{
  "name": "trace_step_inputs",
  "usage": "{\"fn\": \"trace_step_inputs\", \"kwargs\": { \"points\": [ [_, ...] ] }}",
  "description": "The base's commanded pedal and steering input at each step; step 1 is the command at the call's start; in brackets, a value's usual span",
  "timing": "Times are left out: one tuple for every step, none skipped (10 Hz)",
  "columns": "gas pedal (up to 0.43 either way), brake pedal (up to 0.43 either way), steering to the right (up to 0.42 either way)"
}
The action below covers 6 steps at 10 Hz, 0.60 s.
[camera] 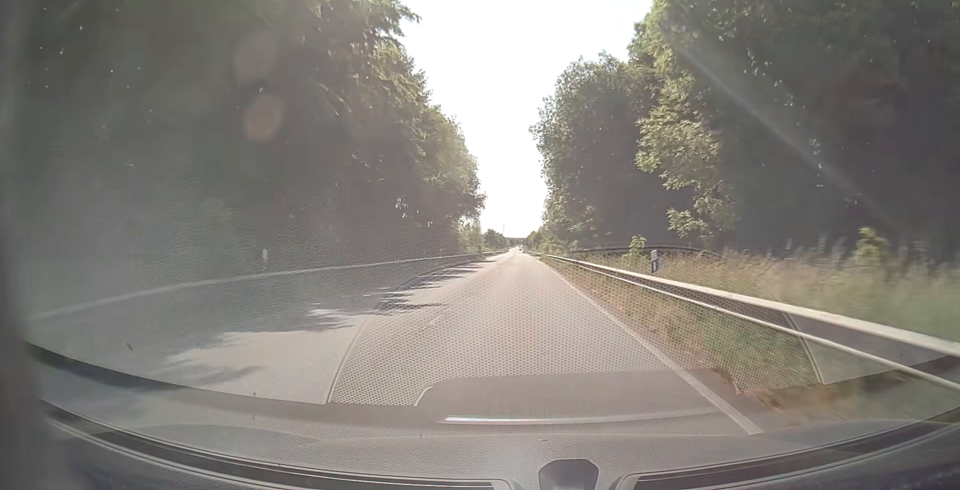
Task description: Follow the waypoints while adhering to traffic rules and regulations
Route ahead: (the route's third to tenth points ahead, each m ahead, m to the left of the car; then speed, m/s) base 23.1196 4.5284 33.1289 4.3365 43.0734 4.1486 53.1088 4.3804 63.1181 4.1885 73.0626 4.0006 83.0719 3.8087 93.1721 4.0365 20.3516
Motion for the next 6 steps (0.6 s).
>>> {"fn": "trace_step_inputs", "kwargs": {
  "points": [
    [0.268,0.006,0.001],
    [0.248,0.006,0.001],
    [0.197,0.006,0.003],
    [0.177,0.006,0.004],
    [0.169,0.006,0.005],
    [0.157,0.006,0.005]
  ]
}}
